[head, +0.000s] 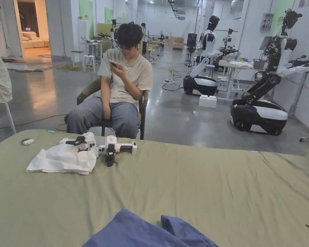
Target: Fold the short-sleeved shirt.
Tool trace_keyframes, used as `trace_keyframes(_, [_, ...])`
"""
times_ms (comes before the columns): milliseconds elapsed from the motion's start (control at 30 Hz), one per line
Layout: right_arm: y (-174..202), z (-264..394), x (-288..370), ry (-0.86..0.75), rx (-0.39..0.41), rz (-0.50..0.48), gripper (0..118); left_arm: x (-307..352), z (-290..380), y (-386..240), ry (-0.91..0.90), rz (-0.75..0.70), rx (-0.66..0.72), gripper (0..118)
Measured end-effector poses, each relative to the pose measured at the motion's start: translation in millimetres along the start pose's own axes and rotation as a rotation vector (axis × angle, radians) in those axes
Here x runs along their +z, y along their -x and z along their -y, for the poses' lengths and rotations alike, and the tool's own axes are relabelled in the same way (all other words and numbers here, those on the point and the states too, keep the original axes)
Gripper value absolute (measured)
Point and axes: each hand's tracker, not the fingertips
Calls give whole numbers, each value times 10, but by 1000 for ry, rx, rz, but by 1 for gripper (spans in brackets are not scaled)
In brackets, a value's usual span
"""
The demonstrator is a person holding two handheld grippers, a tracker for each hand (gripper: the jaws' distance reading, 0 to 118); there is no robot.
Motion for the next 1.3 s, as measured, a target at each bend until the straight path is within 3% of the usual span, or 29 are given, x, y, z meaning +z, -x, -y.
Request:
trace_keyframes(200, [70, 318, -41, 62, -25, 6, 3, -48, 181, -38, 60, -44, -52, 1])
trace_keyframes(267, [94, 352, -19, 65, -16, 13, 5, 2, 189, -118, 57, -75, -79, 8])
trace_keyframes(333, [133, 346, 14, 58, -4, 27, 24, 42, 152, -156, 35, -127, -114, 33])
trace_keyframes(400, [184, 293, 66, 28, 3, 50, 59, 128, 103, -279, -5, -129, -128, 58])
trace_keyframes(433, [205, 258, 94, 3, -8, 44, 65, 154, 72, -319, -19, -127, -132, 63])
trace_keyframes(733, [612, -236, 310, -237, -146, -42, 66, 295, -218, -1085, -226, -29, -202, 63])
trace_keyframes(867, [865, -535, 435, -387, -170, -54, 62, 359, -387, -1417, -370, -8, -207, 49])
trace_keyframes(1000, [1105, -814, 579, -528, -168, -76, 25, 511, -559, -1720, -509, 18, -199, 14])
trace_keyframes(1067, [1202, -923, 642, -567, -155, -74, 21, 581, -621, -1830, -561, 36, -206, 12])
trace_keyframes(1200, [1304, -1073, 734, -609, -170, -78, 2, 703, -700, -1989, -612, 55, -220, 0])
trace_keyframes(1300, [1323, -1102, 753, -625, -184, -75, 0, 713, -720, -2033, -608, 78, -229, 0])
